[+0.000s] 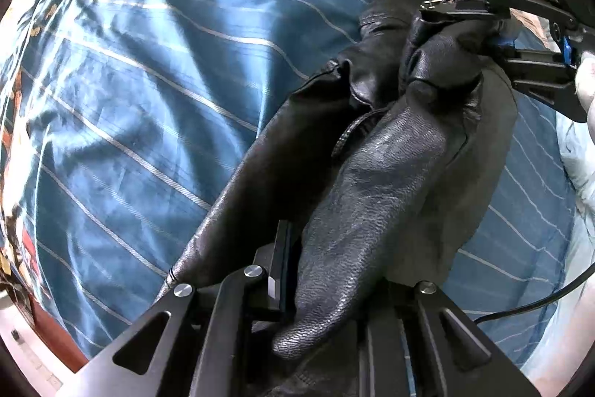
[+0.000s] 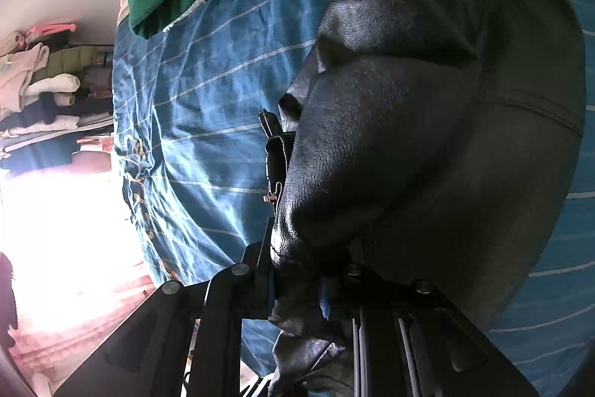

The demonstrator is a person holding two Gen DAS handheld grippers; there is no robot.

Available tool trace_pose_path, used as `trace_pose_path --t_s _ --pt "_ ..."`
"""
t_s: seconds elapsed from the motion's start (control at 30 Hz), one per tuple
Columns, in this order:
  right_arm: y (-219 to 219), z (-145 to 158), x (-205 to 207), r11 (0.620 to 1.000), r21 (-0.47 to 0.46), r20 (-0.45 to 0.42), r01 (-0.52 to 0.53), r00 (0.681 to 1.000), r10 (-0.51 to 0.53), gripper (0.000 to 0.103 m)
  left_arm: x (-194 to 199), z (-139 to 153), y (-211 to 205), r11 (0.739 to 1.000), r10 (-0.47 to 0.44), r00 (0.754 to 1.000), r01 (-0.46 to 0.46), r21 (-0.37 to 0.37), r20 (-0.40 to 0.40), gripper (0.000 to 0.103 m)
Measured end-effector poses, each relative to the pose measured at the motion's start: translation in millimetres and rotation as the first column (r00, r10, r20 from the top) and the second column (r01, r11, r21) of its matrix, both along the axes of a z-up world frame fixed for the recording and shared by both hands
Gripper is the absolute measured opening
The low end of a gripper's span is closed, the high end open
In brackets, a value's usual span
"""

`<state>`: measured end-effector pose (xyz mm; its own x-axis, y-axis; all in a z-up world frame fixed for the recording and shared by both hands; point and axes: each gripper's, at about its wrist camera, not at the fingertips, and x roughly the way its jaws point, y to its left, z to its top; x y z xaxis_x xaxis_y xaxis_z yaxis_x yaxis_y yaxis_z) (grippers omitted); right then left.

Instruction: Fold large clothes

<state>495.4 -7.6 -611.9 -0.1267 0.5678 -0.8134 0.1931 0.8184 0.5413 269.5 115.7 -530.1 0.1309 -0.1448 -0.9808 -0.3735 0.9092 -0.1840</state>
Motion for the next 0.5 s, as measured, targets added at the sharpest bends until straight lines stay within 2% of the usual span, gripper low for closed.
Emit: trace_pose_path --t_s 0.07,0.13,0.17,0.2,0.23,0.27,0.3,0.33,0.43,0.5 --pt "6.8 -5.1 5.5 0.999 0.023 -0.014 -0.036 0.999 0.036 0.028 0.6 -4.3 8.7 0.998 0.033 0.999 -0.034 -0.050 -0.017 0.015" --pt "7.5 -6.9 9.0 0.996 0.082 -0.035 -0.039 0.998 0.042 0.051 -3.6 -0.4 23.8 0.988 0.091 0.996 -0.093 -0.127 -0.021 0.020" --pt "4.4 -3.2 10.4 0.991 0.133 -0.043 -0.024 0.999 0.030 0.056 -7.4 5.4 32.6 0.981 0.125 0.992 -0.126 -0.148 -0.018 0.021" --pt "1.3 2.3 11.3 0.988 0.150 -0.037 -0.024 0.999 0.030 0.062 -11.1 11.8 40.2 0.979 0.141 0.990 -0.141 -0.150 -0.012 0.028" --pt "-2.9 9.7 12.1 0.989 0.147 -0.024 -0.034 0.999 0.037 0.065 -14.4 17.5 46.2 0.978 0.152 0.988 -0.151 -0.145 -0.006 0.045" --pt "-9.4 17.9 12.3 0.989 0.141 -0.006 -0.038 0.999 0.039 0.066 -18.0 23.3 52.5 0.977 0.161 0.987 -0.159 -0.141 0.004 0.055" --pt "-15.6 23.3 12.6 0.990 0.133 0.003 -0.036 0.999 0.036 0.066 -21.4 28.3 58.0 0.978 0.164 0.986 -0.162 -0.128 0.008 0.079" --pt "-29.1 31.1 12.4 0.994 0.107 0.013 -0.025 1.000 0.024 0.066 -25.0 33.5 63.3 0.982 0.162 0.987 -0.160 -0.101 0.011 0.086" --pt "-67.9 37.4 11.5 0.996 0.074 -0.001 0.047 0.999 -0.047 0.075 -28.7 35.5 65.4 0.991 0.129 0.992 -0.129 -0.026 0.009 0.086" --pt "-100.3 27.8 10.5 0.983 0.114 -0.064 0.147 0.988 -0.140 0.075 -27.4 24.1 62.3 0.994 0.110 0.994 -0.110 -0.003 -0.018 0.086"
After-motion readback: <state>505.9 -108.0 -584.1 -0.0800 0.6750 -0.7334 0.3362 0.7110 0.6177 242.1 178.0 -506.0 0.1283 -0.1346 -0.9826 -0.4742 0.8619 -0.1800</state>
